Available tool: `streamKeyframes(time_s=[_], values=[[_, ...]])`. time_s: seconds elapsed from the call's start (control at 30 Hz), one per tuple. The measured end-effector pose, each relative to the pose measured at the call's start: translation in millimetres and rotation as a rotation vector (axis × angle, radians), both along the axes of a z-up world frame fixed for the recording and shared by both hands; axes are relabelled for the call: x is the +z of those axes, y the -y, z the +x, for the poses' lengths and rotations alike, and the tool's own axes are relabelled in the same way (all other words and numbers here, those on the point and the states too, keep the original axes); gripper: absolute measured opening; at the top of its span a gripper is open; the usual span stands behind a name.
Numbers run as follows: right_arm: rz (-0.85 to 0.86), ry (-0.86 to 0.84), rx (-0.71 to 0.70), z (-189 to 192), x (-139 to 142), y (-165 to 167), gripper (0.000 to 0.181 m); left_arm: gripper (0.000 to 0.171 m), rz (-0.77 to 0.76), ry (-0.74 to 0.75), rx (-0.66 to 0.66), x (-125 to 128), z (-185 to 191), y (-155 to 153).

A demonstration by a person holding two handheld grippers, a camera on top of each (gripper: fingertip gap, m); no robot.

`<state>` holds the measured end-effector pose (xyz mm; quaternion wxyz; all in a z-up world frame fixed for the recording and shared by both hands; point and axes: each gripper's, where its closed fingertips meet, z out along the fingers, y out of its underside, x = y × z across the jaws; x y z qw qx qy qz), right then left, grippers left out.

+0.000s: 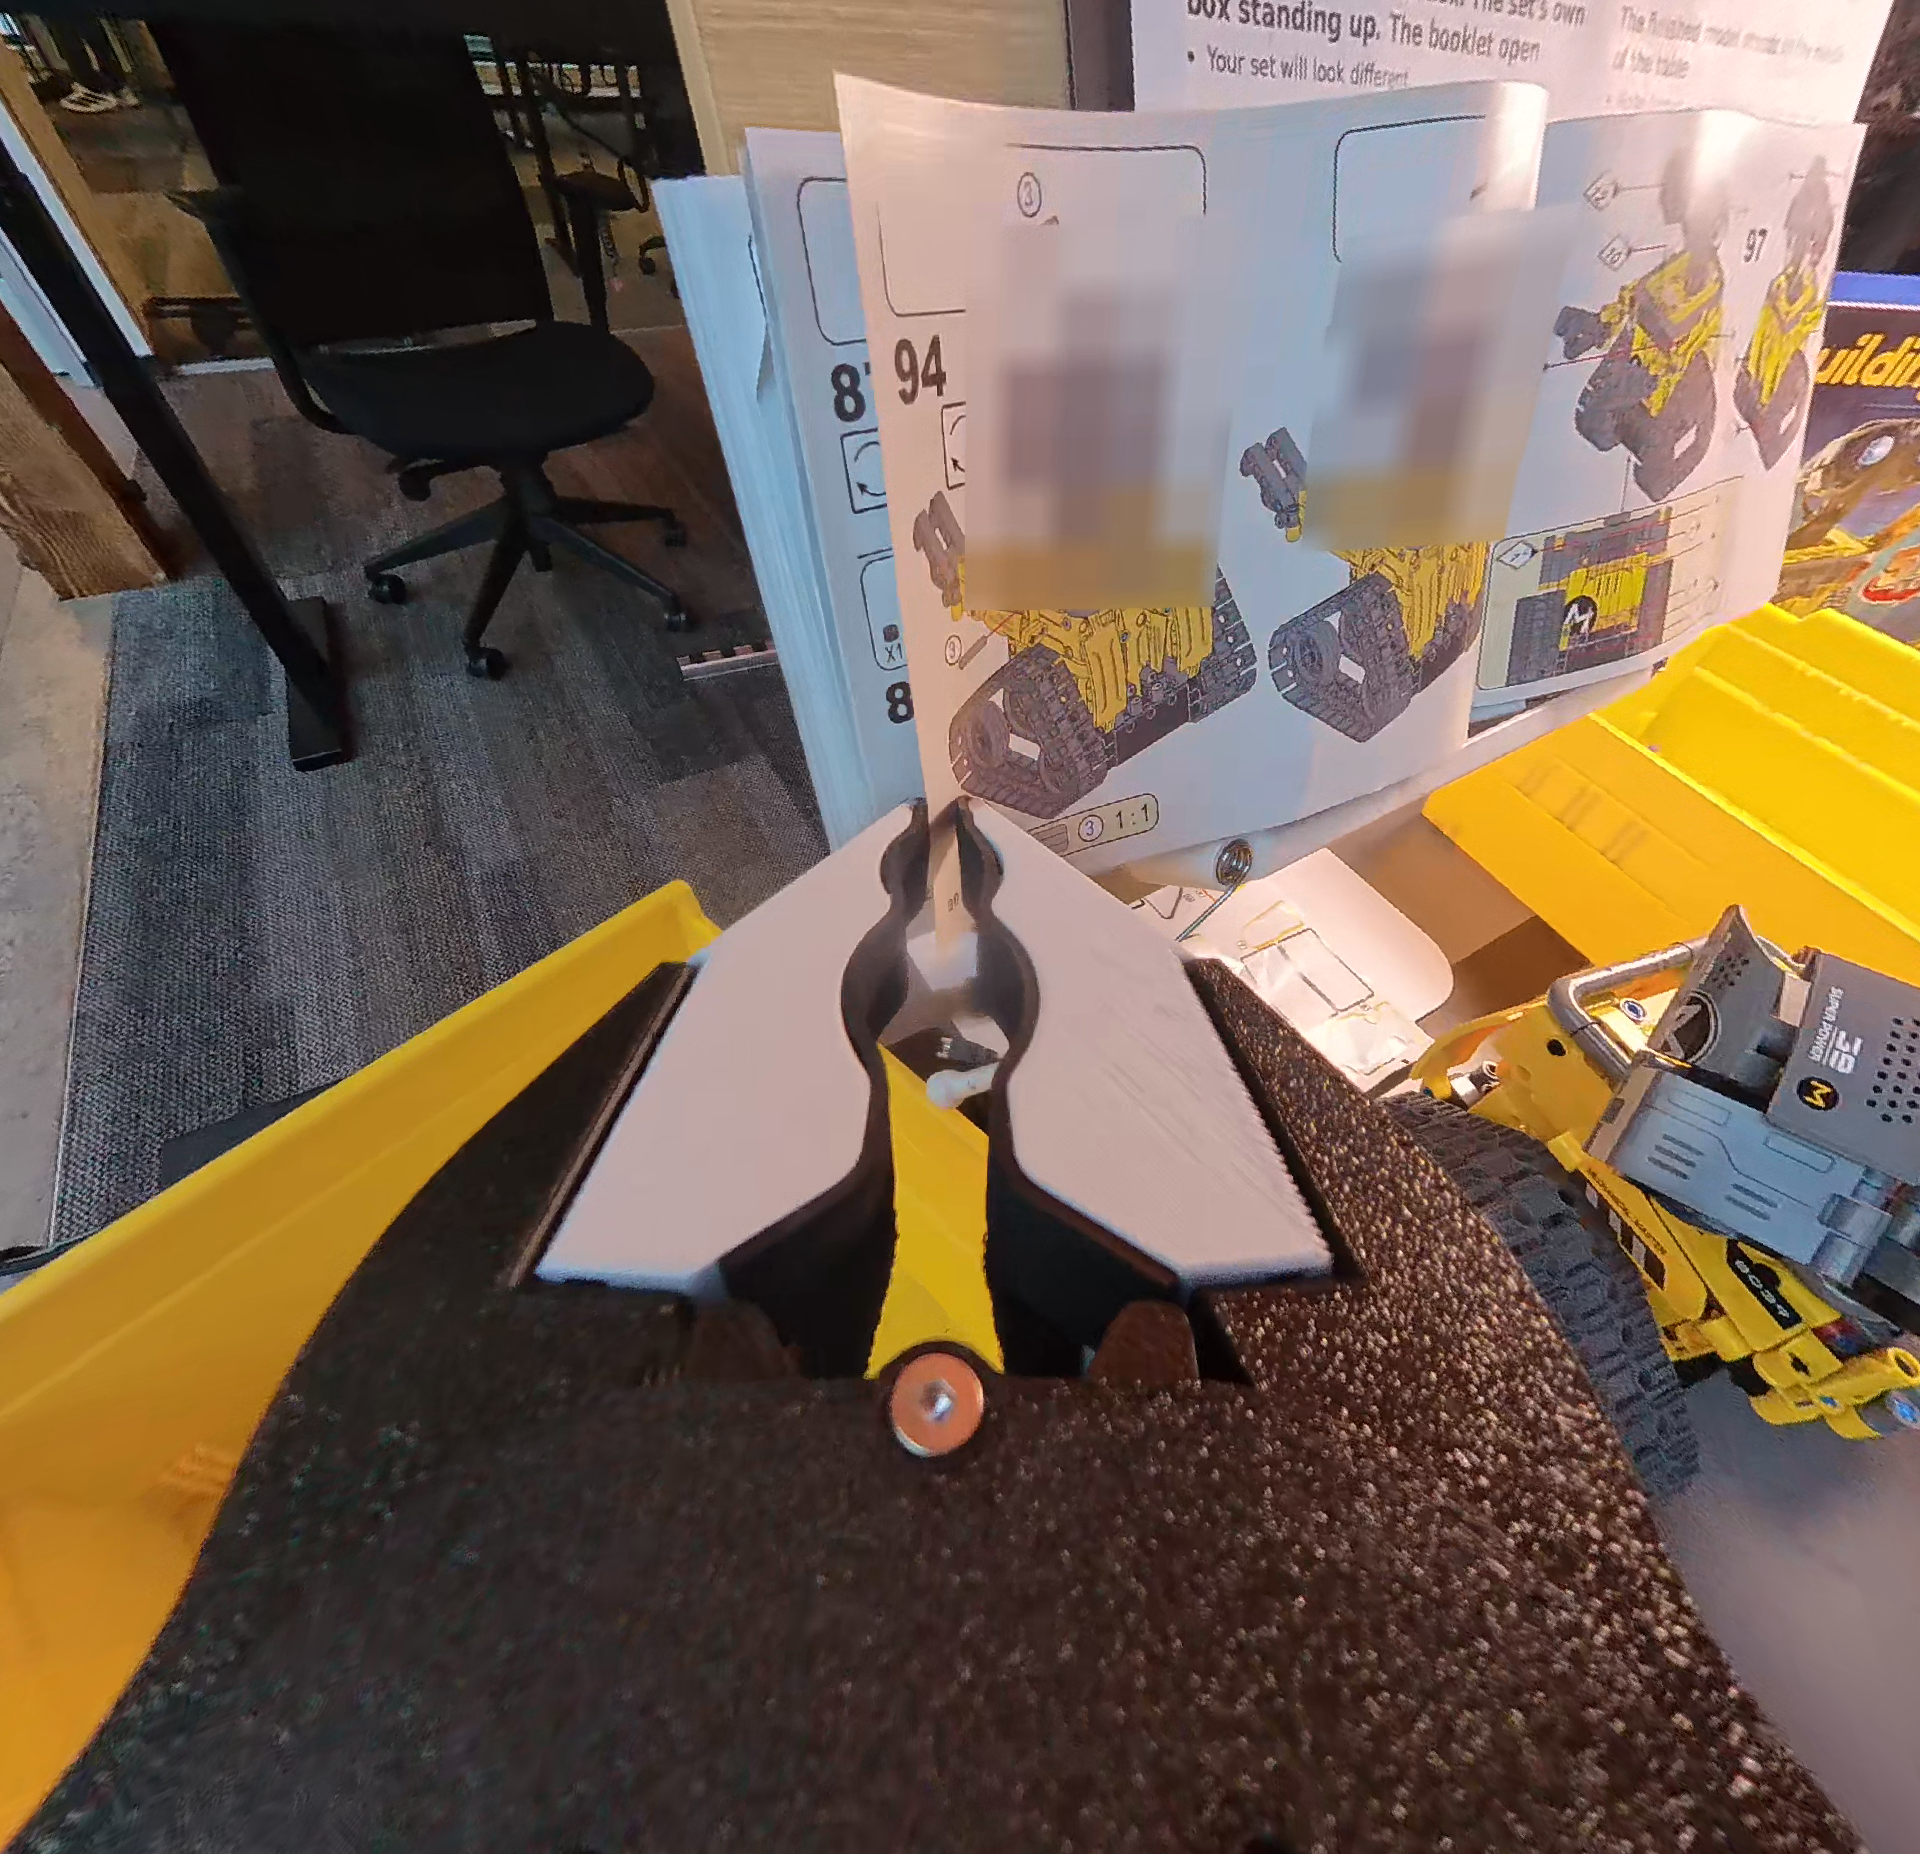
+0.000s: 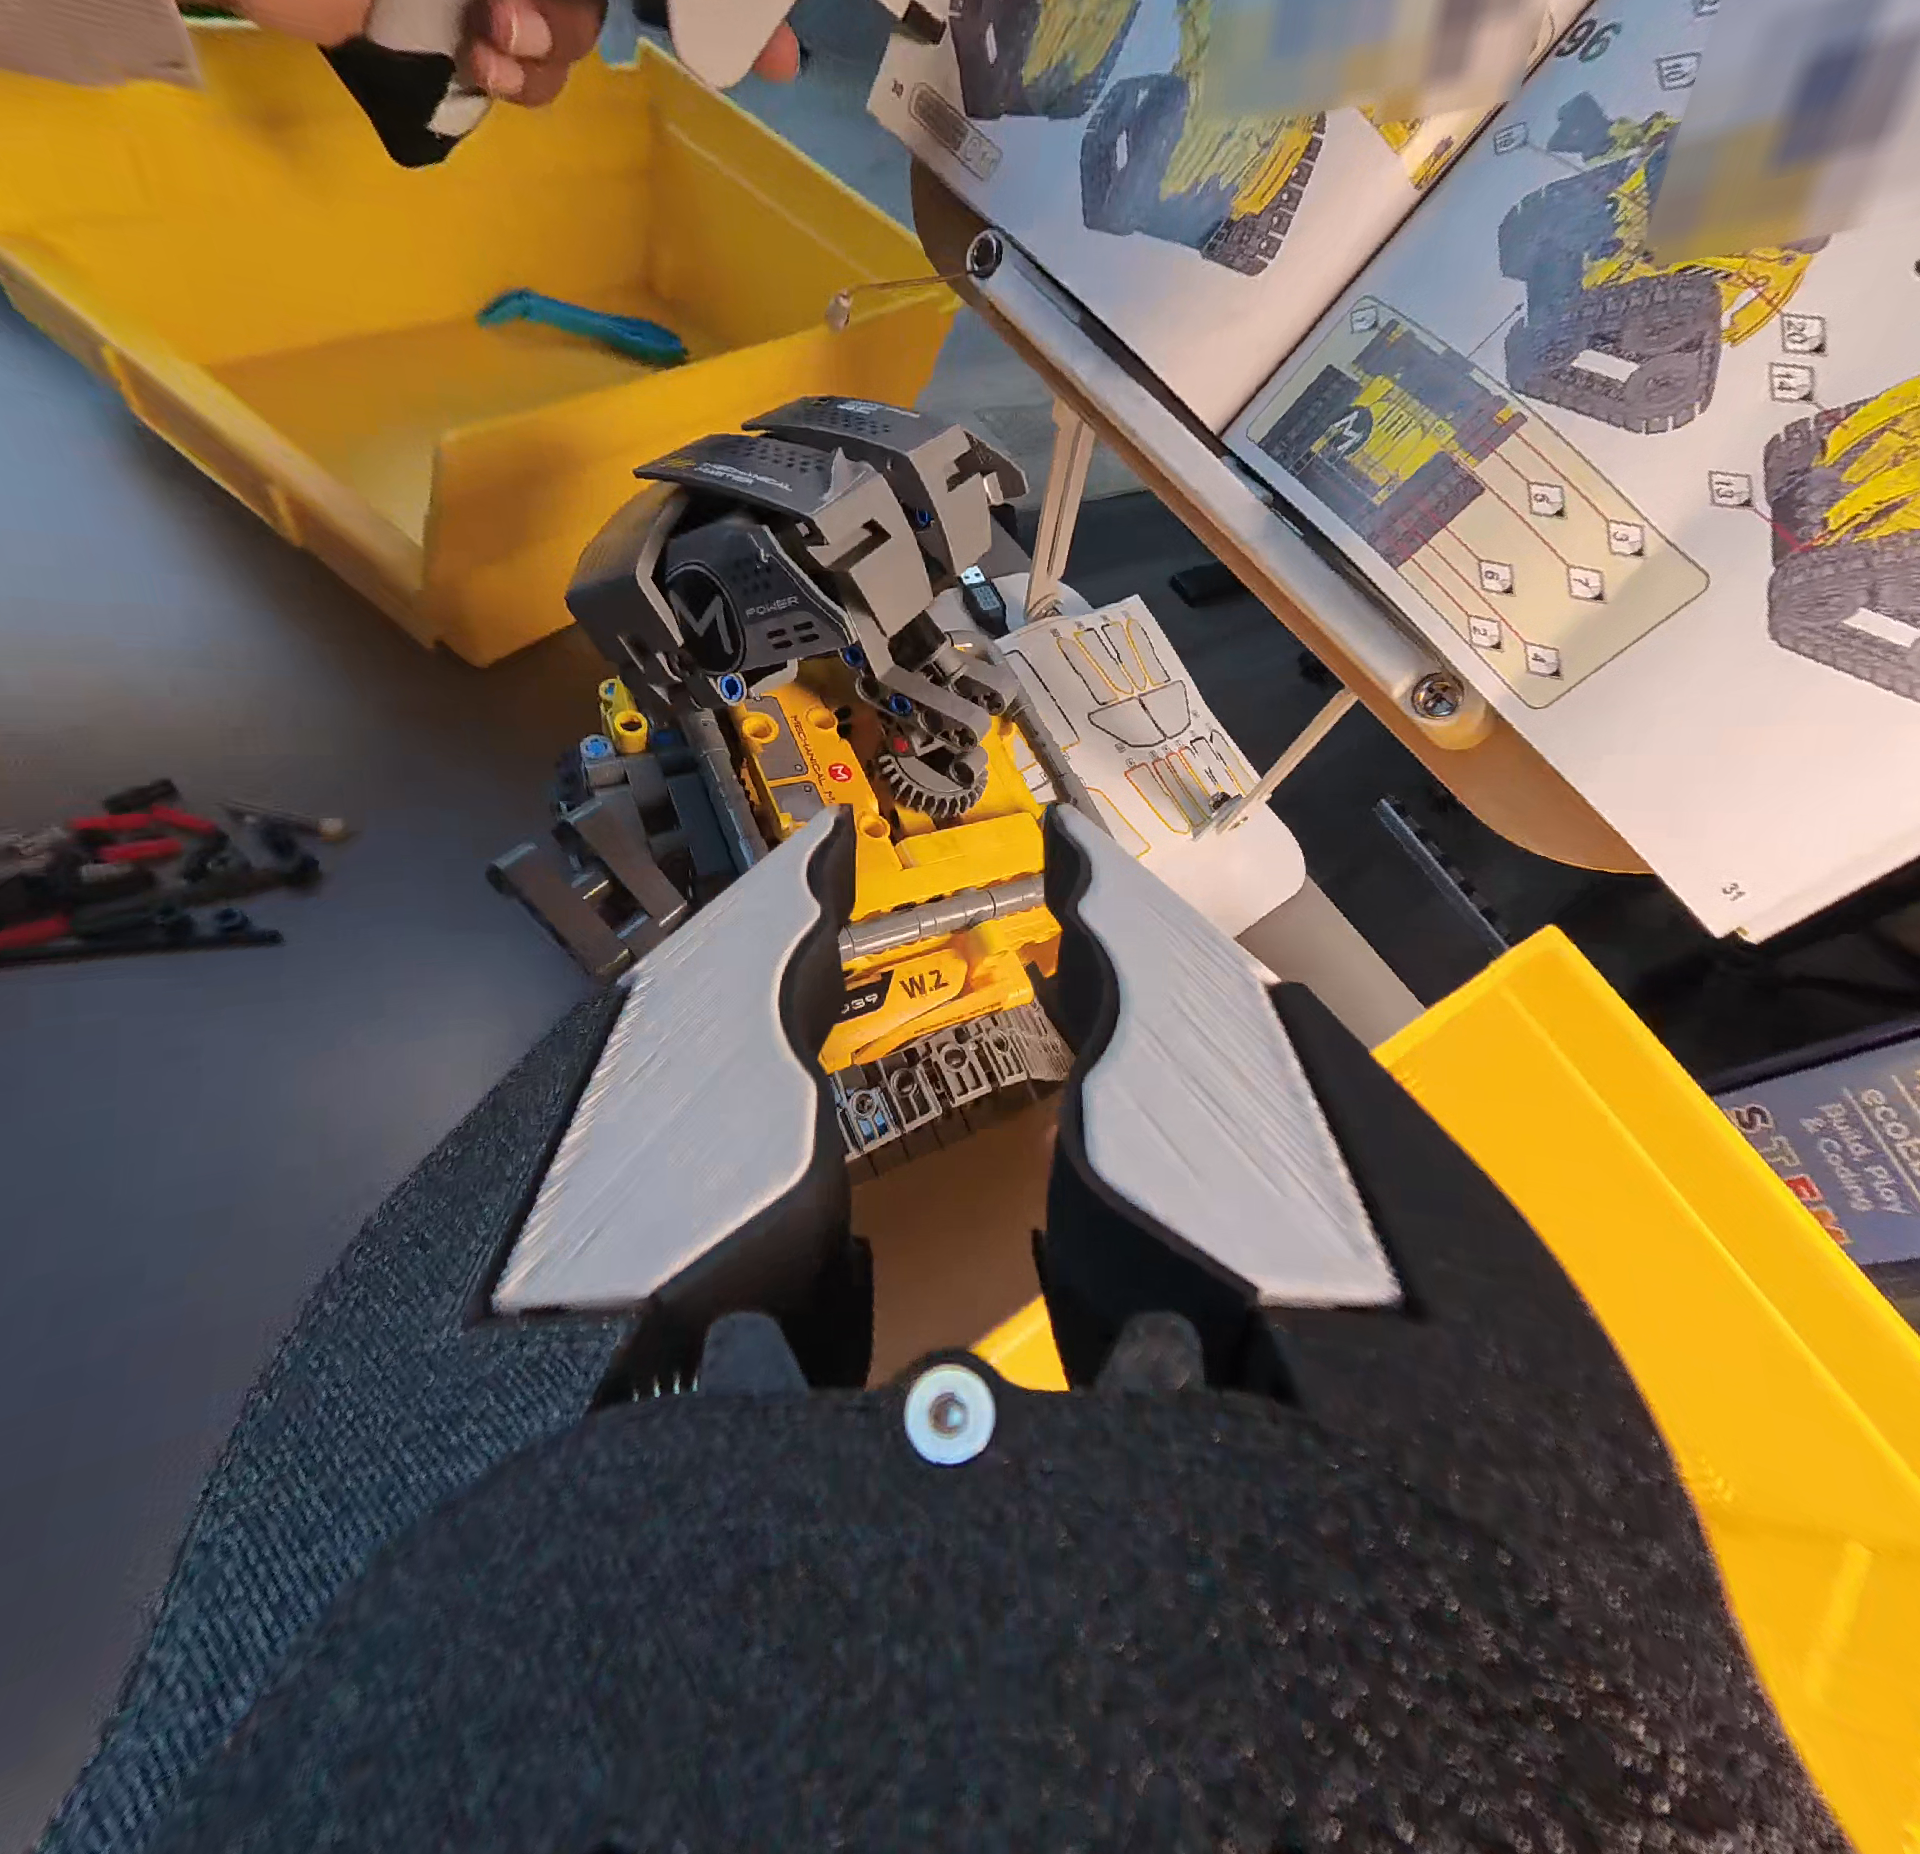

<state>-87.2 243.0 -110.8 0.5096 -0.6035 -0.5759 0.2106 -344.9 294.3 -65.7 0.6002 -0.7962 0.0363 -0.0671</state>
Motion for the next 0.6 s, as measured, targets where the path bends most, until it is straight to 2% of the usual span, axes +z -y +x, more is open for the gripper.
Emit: streamKeyframes(time_s=[0.17, 0.3, 0.4, 0.5, 0.6], values=[[-0.025, -0.047, 0.024, -8.8, 3.9, 2.9, 0.034, 0.0, 0.033, -0.007, -0.029, 6.9, 10.1, 3.7], [-0.044, -0.082, 0.016, -7.1, 6.5, -1.7, 0.034, 0.0, 0.156, 0.042, -0.22, 40.0, 56.9, 23.7], [-0.059, -0.189, -0.008, -8.0, 27.6, -7.3, 0.036, 0.0, 0.202, 0.048, -0.326, 57.2, 95.1, 33.6], [-0.021, -0.28, -0.048, -15.4, 52.7, -12.5, 0.061, 0.0, 0.214, 0.093, -0.429, 68.8, 137.1, 36.1], [0.08, -0.304, -0.135, -24.9, 66.3, -31.3, 0.078, 0.0, 0.212, 0.131, -0.532, 76.7, 179.9, 36.3]])
